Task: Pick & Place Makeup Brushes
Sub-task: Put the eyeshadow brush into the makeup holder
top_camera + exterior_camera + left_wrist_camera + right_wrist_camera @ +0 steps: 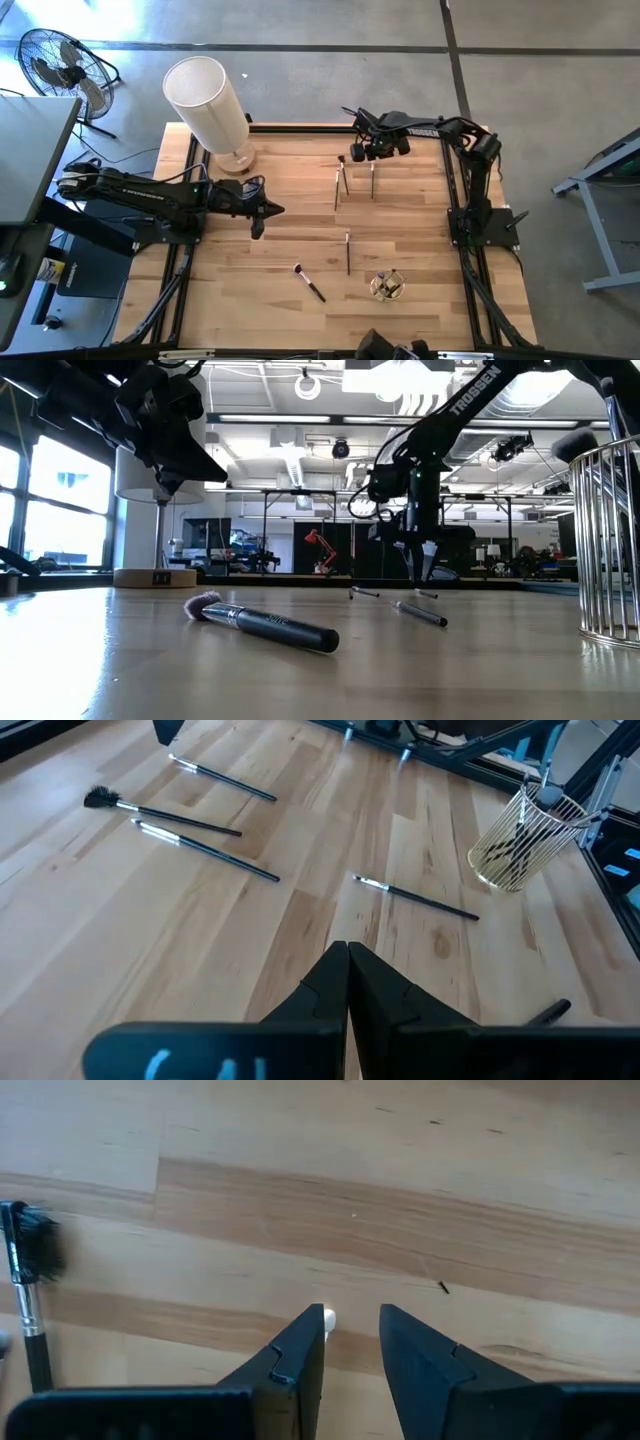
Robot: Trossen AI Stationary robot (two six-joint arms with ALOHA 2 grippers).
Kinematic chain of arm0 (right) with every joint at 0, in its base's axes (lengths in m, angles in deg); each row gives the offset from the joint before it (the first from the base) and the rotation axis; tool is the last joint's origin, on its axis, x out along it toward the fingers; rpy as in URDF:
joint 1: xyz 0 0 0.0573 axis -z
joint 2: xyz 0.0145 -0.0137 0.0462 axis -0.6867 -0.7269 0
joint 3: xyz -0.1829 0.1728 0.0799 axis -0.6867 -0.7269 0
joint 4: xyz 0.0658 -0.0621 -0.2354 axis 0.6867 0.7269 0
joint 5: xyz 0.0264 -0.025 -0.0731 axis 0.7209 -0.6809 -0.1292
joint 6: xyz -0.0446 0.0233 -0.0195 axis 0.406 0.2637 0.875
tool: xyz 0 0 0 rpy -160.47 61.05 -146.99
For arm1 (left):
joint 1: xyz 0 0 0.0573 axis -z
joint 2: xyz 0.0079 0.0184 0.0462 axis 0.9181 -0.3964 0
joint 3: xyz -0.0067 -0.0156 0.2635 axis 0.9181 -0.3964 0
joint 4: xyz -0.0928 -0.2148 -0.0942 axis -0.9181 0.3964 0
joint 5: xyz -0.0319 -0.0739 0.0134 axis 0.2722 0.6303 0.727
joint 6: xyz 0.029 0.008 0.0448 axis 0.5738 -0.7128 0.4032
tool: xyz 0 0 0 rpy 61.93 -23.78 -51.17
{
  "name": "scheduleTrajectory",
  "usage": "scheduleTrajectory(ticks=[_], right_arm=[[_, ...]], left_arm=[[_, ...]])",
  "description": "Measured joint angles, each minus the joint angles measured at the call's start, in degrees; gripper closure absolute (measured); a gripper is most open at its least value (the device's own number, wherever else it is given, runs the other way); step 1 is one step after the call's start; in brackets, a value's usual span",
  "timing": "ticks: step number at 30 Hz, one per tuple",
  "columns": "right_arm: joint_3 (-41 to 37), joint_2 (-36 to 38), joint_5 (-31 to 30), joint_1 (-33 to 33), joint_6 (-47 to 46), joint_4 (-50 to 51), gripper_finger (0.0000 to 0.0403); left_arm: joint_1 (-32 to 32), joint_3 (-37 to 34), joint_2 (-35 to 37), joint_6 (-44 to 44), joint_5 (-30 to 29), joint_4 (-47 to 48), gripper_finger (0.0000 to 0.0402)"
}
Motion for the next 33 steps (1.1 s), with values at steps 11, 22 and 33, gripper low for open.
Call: scheduleTrajectory(ticks=[11, 22, 33], right_arm=[[-3.8, 0.0, 1.0, -1.1, -1.0, -4.3, 0.0308], [-11.2, 0.7, 2.3, -2.1, 13.3, -13.7, 0.0378], [-11.3, 0.9, 0.2, -10.2, 44.4, -10.3, 0.0399]], left_arm=[[0.0, 0.0, 0.0, 0.2, -0.5, 0.0, 0.0401], [0.0, 0.0, 0.0, -1.4, -0.5, -0.1, 0.0401], [0.0, 0.0, 0.0, -4.6, -0.2, -0.2, 0.0401]])
